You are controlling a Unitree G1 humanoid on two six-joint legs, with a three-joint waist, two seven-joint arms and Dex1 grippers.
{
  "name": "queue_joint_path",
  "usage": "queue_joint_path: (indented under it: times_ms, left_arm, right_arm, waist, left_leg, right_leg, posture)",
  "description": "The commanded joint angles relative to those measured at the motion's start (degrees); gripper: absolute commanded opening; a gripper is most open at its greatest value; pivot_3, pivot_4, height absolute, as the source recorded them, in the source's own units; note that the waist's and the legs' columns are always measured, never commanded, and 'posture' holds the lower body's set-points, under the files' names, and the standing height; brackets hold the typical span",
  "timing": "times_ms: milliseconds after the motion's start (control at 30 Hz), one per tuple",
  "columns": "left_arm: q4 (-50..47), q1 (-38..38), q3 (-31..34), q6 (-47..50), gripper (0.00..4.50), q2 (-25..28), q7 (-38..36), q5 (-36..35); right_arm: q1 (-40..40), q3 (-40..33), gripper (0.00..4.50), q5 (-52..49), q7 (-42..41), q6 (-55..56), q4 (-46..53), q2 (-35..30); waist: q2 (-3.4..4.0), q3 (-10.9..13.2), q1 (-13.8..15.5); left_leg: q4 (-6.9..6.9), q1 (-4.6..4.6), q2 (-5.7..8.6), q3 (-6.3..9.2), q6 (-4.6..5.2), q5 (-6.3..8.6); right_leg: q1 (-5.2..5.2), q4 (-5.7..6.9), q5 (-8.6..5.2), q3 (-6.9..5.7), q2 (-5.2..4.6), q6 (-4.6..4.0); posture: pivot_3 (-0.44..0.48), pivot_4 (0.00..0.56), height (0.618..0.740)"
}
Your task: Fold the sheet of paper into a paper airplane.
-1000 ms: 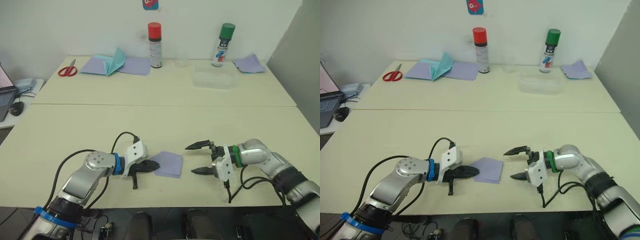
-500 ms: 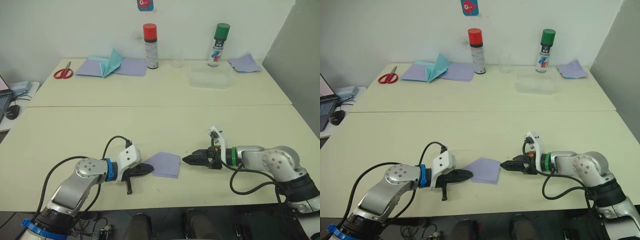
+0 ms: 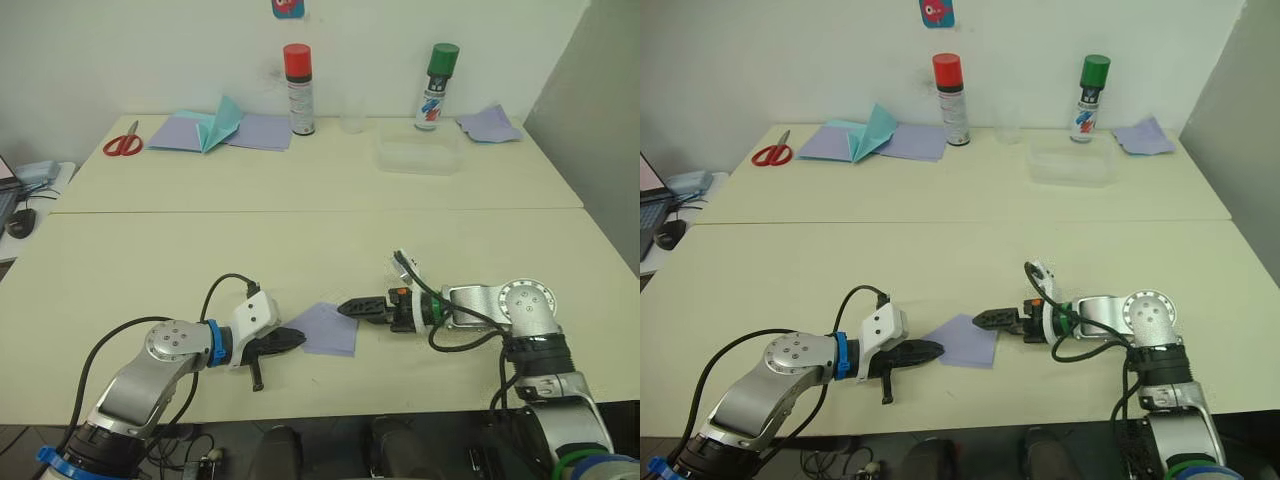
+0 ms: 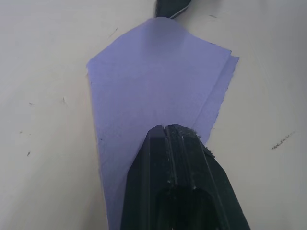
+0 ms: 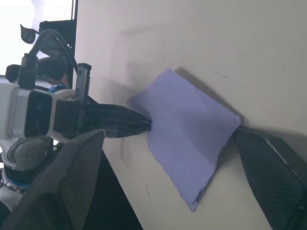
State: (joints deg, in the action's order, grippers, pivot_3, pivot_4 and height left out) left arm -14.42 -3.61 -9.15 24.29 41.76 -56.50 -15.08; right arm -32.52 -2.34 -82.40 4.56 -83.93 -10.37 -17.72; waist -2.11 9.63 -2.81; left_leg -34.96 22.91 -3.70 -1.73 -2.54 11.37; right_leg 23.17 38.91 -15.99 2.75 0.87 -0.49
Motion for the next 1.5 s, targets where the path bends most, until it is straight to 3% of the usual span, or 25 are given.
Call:
queue_joint_path:
  times_ms: [33,333,433,667,833,967,1067,1400,1500]
  left_arm:
    - [1.0,2.1,-2.2,2.4,0.00,0.3,0.9,1.7]
    - [0.9,2.0,-2.9,2.6,0.00,-0.2,1.3,1.7]
    - [1.4,1.3,-3.2,2.6,0.00,-0.6,1.3,1.9]
    - [2.0,0.9,-3.1,2.4,0.00,-0.6,1.6,2.2]
    - [2.5,0.6,-3.2,2.0,0.00,-1.1,2.4,2.6]
    - [2.6,0.4,-3.1,2.1,0.00,-1.1,2.4,2.6]
    - [2.7,0.4,-2.8,2.1,0.00,-1.1,2.6,2.6]
    - [2.4,0.9,-2.5,2.5,0.00,-0.4,2.5,2.5]
    - [2.2,0.6,-1.8,2.9,0.00,0.6,1.9,2.1]
  right_arm:
    - [-1.0,-1.6,4.46,1.1,1.7,-1.4,-2.3,1.7]
    - [-3.4,-2.1,4.46,6.1,-1.8,-1.9,-4.1,5.8]
    - [-4.8,1.3,4.46,11.4,-7.7,-0.9,-3.5,6.1]
    - [-9.3,17.6,4.46,28.1,-32.6,10.6,-0.8,-0.6]
    - [-12.2,23.5,4.46,36.5,-44.1,17.0,-4.1,-0.6]
    - [-14.6,24.7,4.46,41.3,-48.8,19.9,-8.6,1.8]
    - [-15.3,24.5,3.86,44.4,-50.5,21.4,-10.5,2.9]
    - [-12.1,27.3,0.17,52.4,-55.8,26.1,-1.5,0.1]
    - [-10.9,27.7,0.03,54.0,-56.0,26.9,2.0,-0.2]
  waist:
    - [0.03,-0.1,-0.2]
    - [0.09,-0.1,-0.4]
    - [0.14,-0.1,-0.4]
    - [0.17,-0.1,-0.4]
    - [0.18,-0.1,-0.3]
    - [0.18,-0.1,-0.2]
    - [0.18,-0.1,-0.1]
    - [0.22,-0.1,0.2]
    - [0.21,-0.1,0.2]
  left_leg:
    - [0.00,0.00,-0.01,0.01,0.00,0.00]
    - [0.00,-0.01,-0.01,0.01,0.00,0.00]
    - [0.01,0.01,-0.01,0.01,0.00,0.00]
    - [0.01,0.01,0.01,0.00,0.00,0.00]
    - [0.00,0.01,0.01,0.02,0.00,0.00]
    - [0.00,0.00,0.01,0.01,0.00,0.00]
    - [-0.01,0.01,0.01,0.03,0.00,0.00]
    - [0.01,0.07,0.02,-0.05,0.00,0.00]
    - [0.01,0.06,0.01,-0.01,0.00,0.00]
  right_leg:
    - [0.00,0.00,0.00,0.00,0.01,0.00]
    - [0.01,-0.01,0.00,0.01,0.03,-0.01]
    - [0.01,-0.02,-0.01,0.00,0.03,-0.01]
    - [0.02,-0.05,-0.01,-0.02,0.03,-0.01]
    - [0.02,-0.05,-0.01,-0.04,0.02,-0.01]
    - [0.02,-0.04,0.00,-0.04,0.01,0.00]
    - [0.02,-0.03,0.00,-0.05,0.00,0.01]
    - [0.07,-0.04,-0.01,-0.06,-0.05,-0.01]
    - [0.07,-0.04,-0.01,-0.06,-0.05,-0.01]
  posture:
    - [0.000,0.150,0.740]
    - [0.000,0.150,0.740]
    - [0.000,0.150,0.740]
    - [0.000,0.150,0.740]
    - [0.000,0.150,0.740]
    - [0.000,0.150,0.740]
    - [0.000,0.150,0.740]
    - [0.000,0.150,0.740]
    - [0.000,0.150,0.740]
